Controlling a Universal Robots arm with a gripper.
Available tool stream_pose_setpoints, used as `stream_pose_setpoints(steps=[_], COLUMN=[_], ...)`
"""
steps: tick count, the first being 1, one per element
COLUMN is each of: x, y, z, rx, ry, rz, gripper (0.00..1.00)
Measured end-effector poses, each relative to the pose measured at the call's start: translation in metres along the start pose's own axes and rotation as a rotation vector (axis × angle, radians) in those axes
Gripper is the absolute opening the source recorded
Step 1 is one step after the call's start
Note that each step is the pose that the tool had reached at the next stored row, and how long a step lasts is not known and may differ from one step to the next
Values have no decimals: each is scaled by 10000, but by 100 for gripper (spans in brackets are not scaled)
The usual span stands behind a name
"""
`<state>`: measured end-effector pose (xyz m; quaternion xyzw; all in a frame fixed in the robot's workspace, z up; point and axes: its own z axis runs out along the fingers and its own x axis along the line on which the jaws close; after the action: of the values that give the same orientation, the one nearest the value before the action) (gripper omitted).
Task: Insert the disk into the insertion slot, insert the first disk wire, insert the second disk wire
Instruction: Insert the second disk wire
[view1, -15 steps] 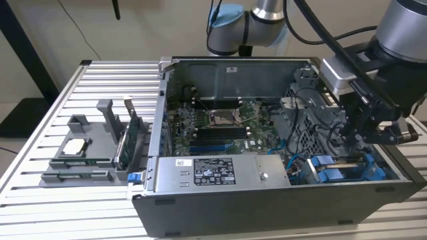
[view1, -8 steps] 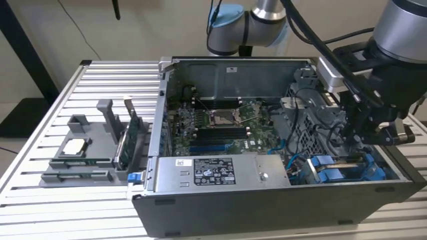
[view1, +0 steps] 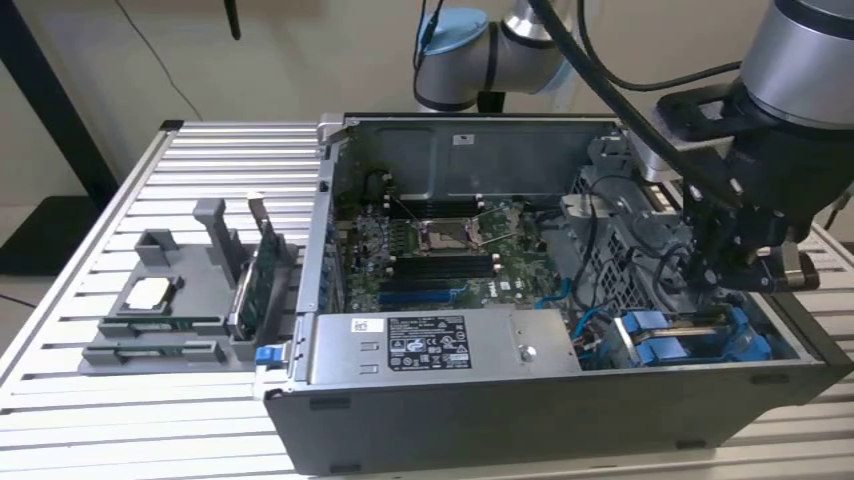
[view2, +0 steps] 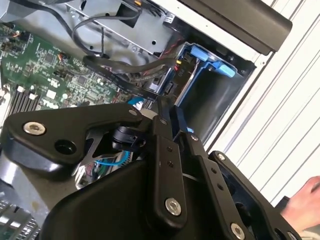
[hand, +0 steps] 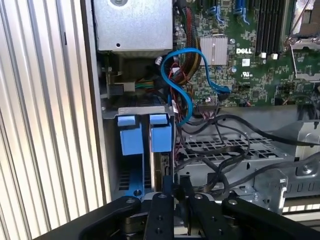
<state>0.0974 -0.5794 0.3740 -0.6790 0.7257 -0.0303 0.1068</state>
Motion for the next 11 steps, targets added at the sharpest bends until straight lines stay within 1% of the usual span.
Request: stream_pose_setpoints(steps=[4,6,9,11], x=[2,6,9,9], y=[5,10,8,-5], z=[23,48,88,103], rx=[23,27,32,21], ry=[41,47,78,124], rz=[200,236,276,285], gripper=[16,16,16,16])
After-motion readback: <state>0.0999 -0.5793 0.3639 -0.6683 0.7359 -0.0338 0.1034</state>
